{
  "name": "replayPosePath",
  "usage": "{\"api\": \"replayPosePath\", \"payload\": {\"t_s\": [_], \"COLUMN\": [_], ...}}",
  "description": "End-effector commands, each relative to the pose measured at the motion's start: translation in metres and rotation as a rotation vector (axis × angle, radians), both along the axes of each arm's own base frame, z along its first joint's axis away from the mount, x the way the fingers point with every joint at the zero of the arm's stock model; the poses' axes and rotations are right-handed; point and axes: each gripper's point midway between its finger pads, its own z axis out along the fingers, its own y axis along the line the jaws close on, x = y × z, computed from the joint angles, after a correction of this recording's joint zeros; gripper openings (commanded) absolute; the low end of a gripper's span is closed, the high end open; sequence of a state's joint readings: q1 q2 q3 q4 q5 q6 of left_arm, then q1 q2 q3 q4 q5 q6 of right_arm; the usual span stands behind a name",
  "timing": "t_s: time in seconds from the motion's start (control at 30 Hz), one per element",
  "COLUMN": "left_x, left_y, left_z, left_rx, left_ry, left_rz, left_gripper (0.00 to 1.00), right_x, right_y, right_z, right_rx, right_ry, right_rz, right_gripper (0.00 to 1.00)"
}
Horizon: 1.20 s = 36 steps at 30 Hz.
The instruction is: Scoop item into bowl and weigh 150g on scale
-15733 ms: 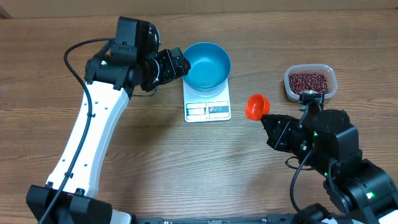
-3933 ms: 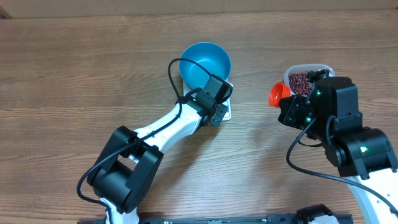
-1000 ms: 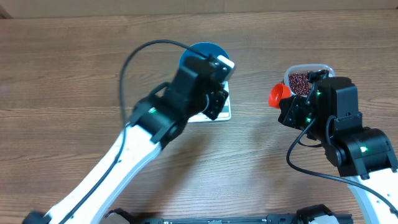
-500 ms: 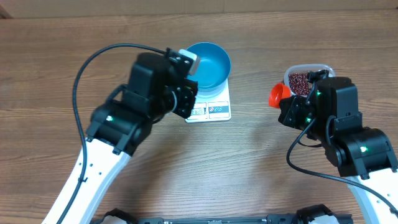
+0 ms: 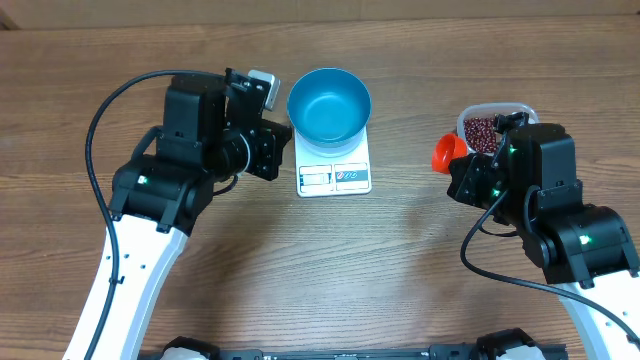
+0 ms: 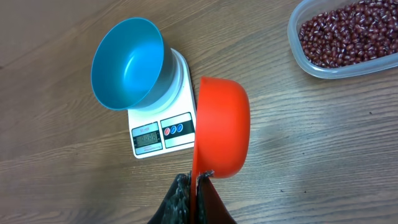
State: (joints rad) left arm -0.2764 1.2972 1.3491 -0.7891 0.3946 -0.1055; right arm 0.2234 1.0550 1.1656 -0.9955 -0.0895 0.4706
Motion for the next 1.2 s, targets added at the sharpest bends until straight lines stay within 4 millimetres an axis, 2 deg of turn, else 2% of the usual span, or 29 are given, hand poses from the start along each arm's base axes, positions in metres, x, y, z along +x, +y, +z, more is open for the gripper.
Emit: {"api": "replayPosePath", "payload": {"t_s": [0.0,0.3,0.67,0.93,1.17], "left_x": [0.000,0.003,0.002,0.002,0.002], "left_y": [-0.010,-0.012,-0.012,-0.012,-0.012], "left_z": [-0.002,-0.019,-0.020,-0.020,-0.020], "left_rx": [-0.067,-0.056,-0.055,-0.055,-0.063], "left_ry": [0.050,0.107,0.111,0.112,0.121], "left_rz": [-0.048,-0.049,-0.050,-0.050,-0.040], "left_gripper": [0.04,0.04,0.04,0.04,0.04], "right_x": [0.003,0.006,0.016,0.030,0.028], "right_y": [-0.001,0.000,0.002,0.005,0.005], "right_z": [0.013,0.008,-0.009,-0.009,-0.012], "right_rx": [0.006,0.003,-0.007,-0.002,-0.006], "right_ry": [-0.037,-0.021,0.037,0.013,0.027], "right_rz": [-0.001,-0.001,-0.003,-0.003,-0.003], "right_gripper": [0.04,0.04,0.04,0.04,0.04]}}
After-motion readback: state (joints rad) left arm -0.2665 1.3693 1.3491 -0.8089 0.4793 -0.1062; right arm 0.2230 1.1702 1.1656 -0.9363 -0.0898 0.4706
